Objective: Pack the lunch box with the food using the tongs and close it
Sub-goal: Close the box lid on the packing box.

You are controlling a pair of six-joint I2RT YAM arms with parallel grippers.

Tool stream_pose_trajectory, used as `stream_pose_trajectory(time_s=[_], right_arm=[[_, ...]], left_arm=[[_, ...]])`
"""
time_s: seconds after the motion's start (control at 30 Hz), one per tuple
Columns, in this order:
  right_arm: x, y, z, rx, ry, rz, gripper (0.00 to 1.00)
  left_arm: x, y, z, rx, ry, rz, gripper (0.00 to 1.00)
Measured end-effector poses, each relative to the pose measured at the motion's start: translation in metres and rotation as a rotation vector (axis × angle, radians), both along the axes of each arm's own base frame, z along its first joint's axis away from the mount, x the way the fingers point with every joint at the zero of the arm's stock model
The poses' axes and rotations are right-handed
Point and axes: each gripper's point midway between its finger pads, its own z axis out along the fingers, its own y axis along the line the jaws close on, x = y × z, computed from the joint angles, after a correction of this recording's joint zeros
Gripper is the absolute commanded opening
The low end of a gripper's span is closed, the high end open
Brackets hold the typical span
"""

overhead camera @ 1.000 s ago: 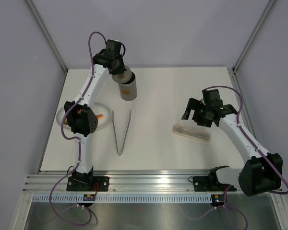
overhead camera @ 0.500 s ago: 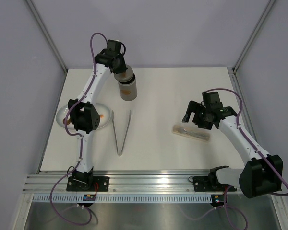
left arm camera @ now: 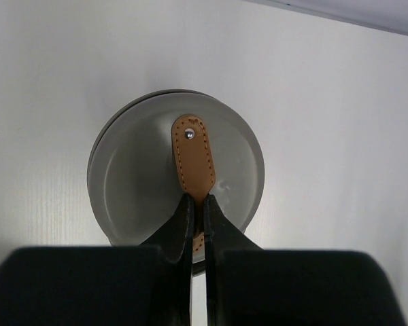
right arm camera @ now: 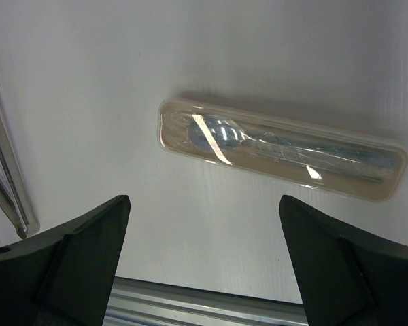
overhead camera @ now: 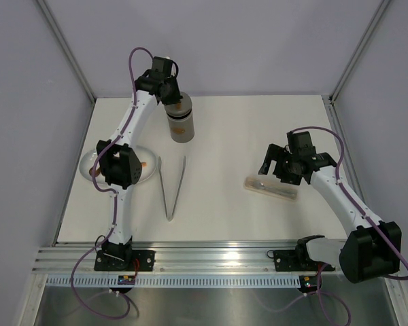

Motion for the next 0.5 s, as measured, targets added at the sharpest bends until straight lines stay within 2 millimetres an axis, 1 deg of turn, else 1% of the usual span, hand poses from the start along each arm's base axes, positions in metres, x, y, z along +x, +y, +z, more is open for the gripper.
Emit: stream_pose_trajectory(time_s=[0.23,0.5], right_arm=[[0.0000,-0.0001,0.0000,-0.001,0.000,0.000,0.99],[0.0000,-0.0002,-0.0002,-0.001,0.000,-0.001,1.00]], left_arm=[[-0.0029,-0.0051,0.0006,-0.026,0.011,-0.015,0.00],[-0.0096,-0.0040,0.0006,-0.024,0.032,-0.017,0.00]])
